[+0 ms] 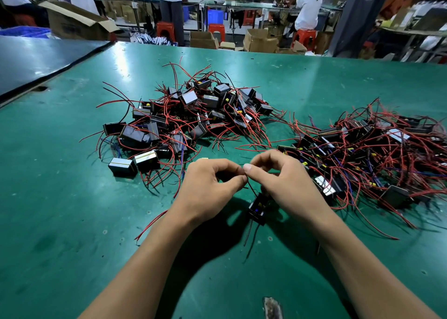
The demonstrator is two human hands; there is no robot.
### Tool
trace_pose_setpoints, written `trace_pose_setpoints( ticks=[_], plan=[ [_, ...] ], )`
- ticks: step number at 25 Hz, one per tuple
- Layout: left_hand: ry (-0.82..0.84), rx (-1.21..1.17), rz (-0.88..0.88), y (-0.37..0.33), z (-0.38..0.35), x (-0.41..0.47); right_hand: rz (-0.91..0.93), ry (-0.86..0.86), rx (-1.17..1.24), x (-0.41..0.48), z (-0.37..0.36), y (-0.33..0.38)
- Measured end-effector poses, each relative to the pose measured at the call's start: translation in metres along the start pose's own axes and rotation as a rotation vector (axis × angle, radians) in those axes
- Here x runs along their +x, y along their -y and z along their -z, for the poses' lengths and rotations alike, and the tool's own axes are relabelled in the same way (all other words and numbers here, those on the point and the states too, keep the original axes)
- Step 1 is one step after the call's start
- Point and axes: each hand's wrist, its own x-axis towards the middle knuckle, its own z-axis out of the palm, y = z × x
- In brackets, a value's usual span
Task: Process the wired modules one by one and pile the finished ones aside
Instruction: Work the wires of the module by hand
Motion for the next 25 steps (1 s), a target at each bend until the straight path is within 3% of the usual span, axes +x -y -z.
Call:
trace_pose_setpoints(
  ticks=[3,8,19,22,25],
  plan=[
    [0.035,-0.045,0.035,0.0,0.005,0.001,0.138,0.184,-0.033,-0.001,0.015,-0.003],
    [0.059,-0.045,0.056,-0.002,0.008,0.002,0.246,0.1,-0.15,0.001,0.016,-0.008],
    [-0.041,0.121,-0.084,0.0,0.001,-0.001,-0.242,0.089,0.159,0.001,0.001,0.001],
    [-0.033,0.142,-0.078,-0.001,0.0,-0.001,-0.231,0.09,0.132,-0.001,-0.001,0.0],
    [-0.049,0.109,-0.023,0.0,0.002,0.0,-0.066,0.141,0.038,-0.001,0.007,0.0]
  ],
)
